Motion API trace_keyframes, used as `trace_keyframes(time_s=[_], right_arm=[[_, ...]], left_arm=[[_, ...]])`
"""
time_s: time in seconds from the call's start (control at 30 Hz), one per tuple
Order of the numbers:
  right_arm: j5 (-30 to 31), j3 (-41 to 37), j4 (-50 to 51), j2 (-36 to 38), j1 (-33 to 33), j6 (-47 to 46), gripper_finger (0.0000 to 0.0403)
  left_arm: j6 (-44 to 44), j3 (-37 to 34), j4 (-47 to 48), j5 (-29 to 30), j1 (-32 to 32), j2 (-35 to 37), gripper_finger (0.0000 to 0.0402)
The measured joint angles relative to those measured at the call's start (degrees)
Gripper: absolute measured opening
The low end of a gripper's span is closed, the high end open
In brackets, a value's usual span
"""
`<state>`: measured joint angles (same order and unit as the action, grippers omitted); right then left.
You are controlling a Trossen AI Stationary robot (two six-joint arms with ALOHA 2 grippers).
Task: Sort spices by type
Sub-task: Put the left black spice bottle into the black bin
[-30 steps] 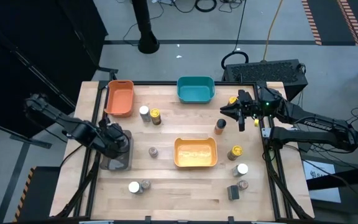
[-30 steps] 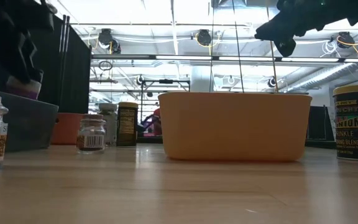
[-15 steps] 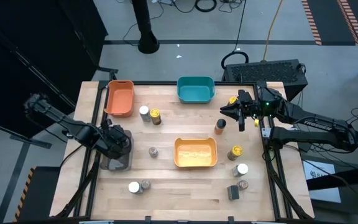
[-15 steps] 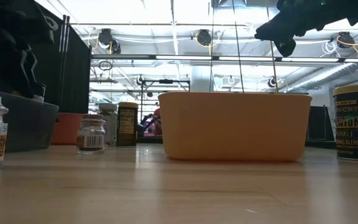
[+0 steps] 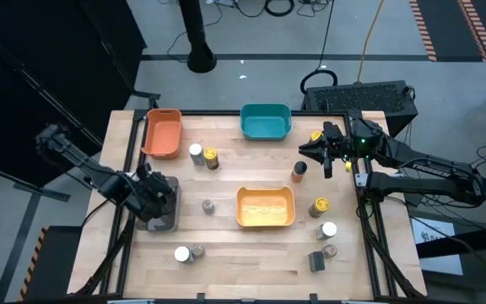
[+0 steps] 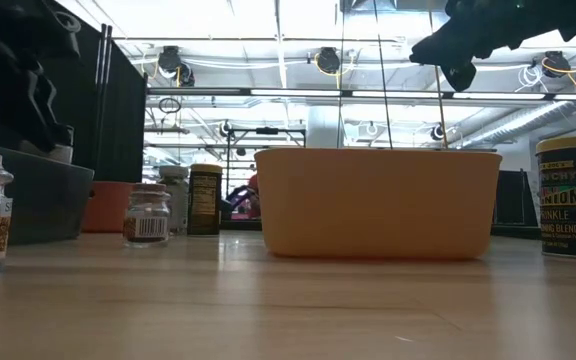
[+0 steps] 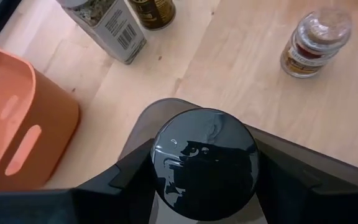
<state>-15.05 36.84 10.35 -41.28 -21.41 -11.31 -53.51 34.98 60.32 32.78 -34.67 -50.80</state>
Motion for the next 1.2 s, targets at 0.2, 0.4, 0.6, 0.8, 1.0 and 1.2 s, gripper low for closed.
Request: trace_keyframes(time_s=[0.2, 0.4, 0.6, 0.8, 1.0, 1.2], right_arm=[[0.00, 0.00, 0.00, 0.00, 0.00, 0.00, 0.0052], [0.00, 0.00, 0.00, 0.00, 0.02, 0.00, 0.0052], [0.00, 0.00, -0.02, 0.00, 0.01, 0.00, 0.0052], [0.00, 0.00, 0.00, 0.00, 0.01, 0.00, 0.0052], [0.00, 0.00, -0.02, 0.00, 0.02, 0.00, 0.0052], [0.00, 0.00, -0.02, 0.00, 0.02, 0.00, 0.0052]], left_arm=[[-4.56, -3.41, -0.35, 1.02, -1.16, 0.06, 0.0224], [-4.67, -3.94, -1.46, 2.61, -1.55, 0.02, 0.0224], [-4.72, -3.98, -1.36, 2.42, -1.53, 0.01, 0.0248], [-6.13, -4.05, -1.29, 1.18, -1.52, -0.01, 0.0260], [-6.20, -4.05, -1.32, 0.72, -1.45, -0.01, 0.0262], [-6.37, -4.05, -1.32, 0.72, -1.31, -0.01, 0.0263]])
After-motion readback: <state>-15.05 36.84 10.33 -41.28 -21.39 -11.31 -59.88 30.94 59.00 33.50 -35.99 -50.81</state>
